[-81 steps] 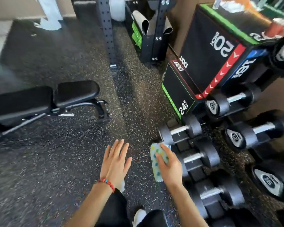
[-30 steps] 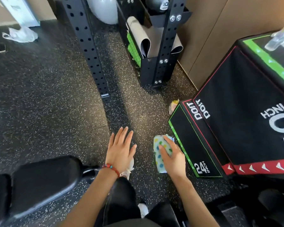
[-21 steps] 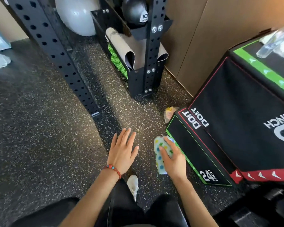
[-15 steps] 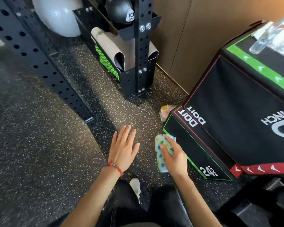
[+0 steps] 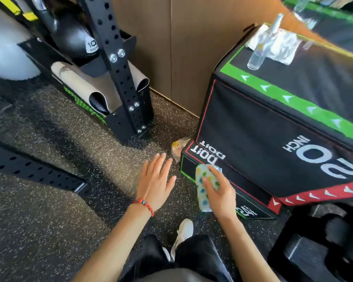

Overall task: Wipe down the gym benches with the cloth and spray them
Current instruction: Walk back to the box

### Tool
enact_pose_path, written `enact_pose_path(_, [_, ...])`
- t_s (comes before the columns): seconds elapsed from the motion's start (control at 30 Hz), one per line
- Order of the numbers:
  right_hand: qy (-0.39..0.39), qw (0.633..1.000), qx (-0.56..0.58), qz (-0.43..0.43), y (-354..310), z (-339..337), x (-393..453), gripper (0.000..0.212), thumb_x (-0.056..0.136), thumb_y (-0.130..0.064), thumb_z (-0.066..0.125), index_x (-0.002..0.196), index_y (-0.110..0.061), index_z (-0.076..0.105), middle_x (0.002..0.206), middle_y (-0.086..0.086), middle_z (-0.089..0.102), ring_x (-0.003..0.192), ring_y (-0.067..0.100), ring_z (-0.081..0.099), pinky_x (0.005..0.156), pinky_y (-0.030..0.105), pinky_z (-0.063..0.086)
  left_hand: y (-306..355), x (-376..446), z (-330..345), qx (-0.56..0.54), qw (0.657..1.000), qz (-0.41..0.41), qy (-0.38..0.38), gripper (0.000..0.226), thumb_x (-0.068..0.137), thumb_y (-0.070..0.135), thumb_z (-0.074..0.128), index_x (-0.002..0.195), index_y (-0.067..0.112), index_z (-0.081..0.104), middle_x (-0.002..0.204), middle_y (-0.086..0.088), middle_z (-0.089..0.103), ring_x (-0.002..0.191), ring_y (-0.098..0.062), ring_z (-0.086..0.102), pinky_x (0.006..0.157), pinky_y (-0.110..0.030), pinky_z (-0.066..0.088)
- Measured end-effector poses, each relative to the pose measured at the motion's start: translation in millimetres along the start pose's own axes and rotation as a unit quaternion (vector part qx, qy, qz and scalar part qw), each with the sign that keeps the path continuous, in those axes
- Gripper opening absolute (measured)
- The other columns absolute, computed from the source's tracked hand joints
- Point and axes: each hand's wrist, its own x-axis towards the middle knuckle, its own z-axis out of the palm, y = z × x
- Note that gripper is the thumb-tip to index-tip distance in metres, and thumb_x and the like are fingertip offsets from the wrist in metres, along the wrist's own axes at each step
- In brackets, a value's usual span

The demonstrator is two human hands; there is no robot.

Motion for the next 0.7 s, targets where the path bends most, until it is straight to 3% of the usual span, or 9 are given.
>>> enact_pose_path(0.37, [0.140, 0.986, 0.074, 0.058, -13, -66, 74, 0.035, 0.086, -0.031, 0.062, 0.120, -0.034, 0.056, 0.107, -0.001, 0.063, 0.090, 0.014, 0.061, 0.084, 0.038, 0.051, 65, 122, -13, -0.034, 0.993, 0.113, 0.002, 0.054, 0.089, 0.036, 0.034, 0.127, 0.004, 0.054, 0.135, -0.018, 0.051, 0.126, -0.035, 0.047, 0.099, -0.057, 0.036])
enact_pose_path(0.57, [0.213, 0.968, 0.113, 0.065, -38, -86, 115, 0.033, 0.085, -0.026, 0.063, 0.117, -0.032, 0.059, 0.103, -0.004, 0.062, 0.088, 0.012, 0.061, 0.082, 0.029, 0.051, 79, 195, -27, -0.053, 0.985, 0.164, 0.024, 0.057, 0.091, 0.039, 0.031, 0.132, 0.004, 0.050, 0.139, -0.018, 0.047, 0.129, -0.035, 0.043, 0.101, -0.054, 0.035])
enact_pose_path(0.7, [0.265, 0.953, 0.137, 0.057, -61, -92, 147, 0.032, 0.085, -0.025, 0.064, 0.112, -0.040, 0.057, 0.106, -0.004, 0.065, 0.090, 0.009, 0.062, 0.084, 0.027, 0.050, 85, 252, -40, -0.064, 0.972, 0.221, 0.050, 0.056, 0.090, 0.038, 0.034, 0.130, 0.002, 0.052, 0.137, -0.020, 0.048, 0.127, -0.037, 0.045, 0.100, -0.055, 0.036])
